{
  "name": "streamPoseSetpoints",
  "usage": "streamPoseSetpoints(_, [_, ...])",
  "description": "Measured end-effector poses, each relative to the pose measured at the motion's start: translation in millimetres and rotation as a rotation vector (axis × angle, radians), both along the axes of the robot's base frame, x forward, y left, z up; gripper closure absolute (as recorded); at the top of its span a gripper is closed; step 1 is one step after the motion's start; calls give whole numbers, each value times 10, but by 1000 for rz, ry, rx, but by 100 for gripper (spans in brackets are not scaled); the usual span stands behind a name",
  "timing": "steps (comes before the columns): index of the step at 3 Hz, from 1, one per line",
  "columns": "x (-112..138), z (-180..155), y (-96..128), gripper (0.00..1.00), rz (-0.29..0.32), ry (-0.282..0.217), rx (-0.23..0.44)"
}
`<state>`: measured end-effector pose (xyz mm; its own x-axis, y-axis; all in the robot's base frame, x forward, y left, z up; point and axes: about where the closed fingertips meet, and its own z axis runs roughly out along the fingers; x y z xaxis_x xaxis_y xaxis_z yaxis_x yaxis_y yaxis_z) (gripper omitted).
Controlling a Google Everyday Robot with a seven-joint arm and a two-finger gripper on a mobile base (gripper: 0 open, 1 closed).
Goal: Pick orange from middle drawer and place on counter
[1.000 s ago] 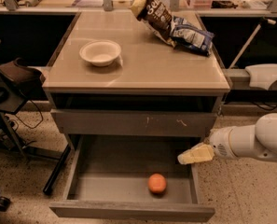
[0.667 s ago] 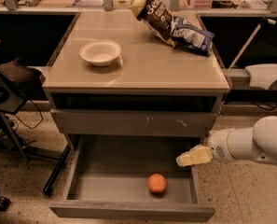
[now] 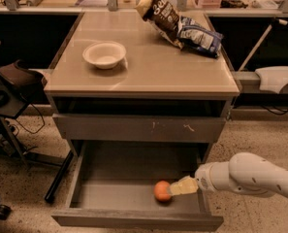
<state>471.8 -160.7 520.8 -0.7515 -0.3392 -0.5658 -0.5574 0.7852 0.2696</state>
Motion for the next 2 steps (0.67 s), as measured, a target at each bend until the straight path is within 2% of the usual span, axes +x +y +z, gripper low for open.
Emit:
streamPoseSetpoints(1, [10, -541, 155, 0, -83, 65, -12])
streamPoseSetpoints(2, [143, -520, 173, 0, -102, 28, -19])
